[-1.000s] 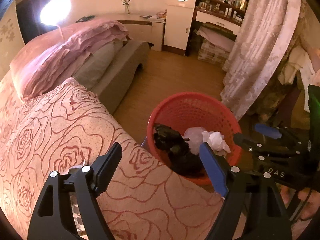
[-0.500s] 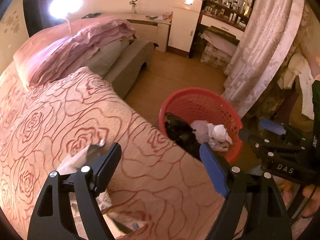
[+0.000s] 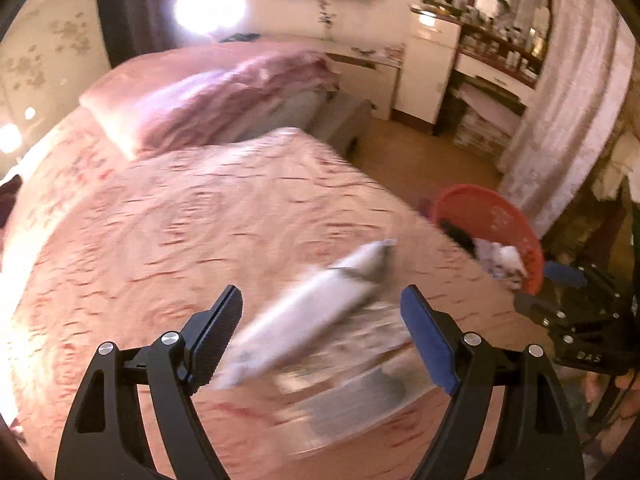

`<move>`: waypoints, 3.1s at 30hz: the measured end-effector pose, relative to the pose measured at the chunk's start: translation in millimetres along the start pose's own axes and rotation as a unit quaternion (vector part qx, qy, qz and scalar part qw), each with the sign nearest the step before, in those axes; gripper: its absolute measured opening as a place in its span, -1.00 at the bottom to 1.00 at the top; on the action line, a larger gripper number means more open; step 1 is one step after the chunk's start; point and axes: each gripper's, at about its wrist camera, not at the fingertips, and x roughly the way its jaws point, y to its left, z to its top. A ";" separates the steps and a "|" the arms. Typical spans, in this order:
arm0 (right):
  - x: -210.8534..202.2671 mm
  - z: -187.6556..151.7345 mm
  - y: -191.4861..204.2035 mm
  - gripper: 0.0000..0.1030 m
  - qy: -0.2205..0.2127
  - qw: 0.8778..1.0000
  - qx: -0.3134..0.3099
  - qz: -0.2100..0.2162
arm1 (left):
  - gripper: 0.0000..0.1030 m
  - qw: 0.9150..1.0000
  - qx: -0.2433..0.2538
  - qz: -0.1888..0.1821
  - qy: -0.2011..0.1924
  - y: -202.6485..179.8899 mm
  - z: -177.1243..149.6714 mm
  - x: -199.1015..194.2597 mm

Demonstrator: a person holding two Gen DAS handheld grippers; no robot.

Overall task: Collect trash
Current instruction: 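Move the left tool back to the bed and grasp the white paper packet, then grasp the foil pill blister pack on the bed with the right tool, then carry the paper packet and blister pack over the red wastebasket with both tools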

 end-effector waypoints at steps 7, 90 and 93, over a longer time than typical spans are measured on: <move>8.7 -6.5 26.1 0.50 0.018 0.999 -0.034 0.018 | 0.52 0.999 0.029 0.010 0.011 35.0 -12.8 -9.3; 54.5 56.4 162.2 0.77 0.054 0.990 -0.132 0.020 | -0.81 0.985 -0.171 0.010 0.014 118.8 -79.3 -19.6; 49.3 57.9 145.8 0.77 0.047 0.992 -0.116 0.011 | -0.81 0.985 -0.170 0.009 0.010 117.4 -77.3 -22.8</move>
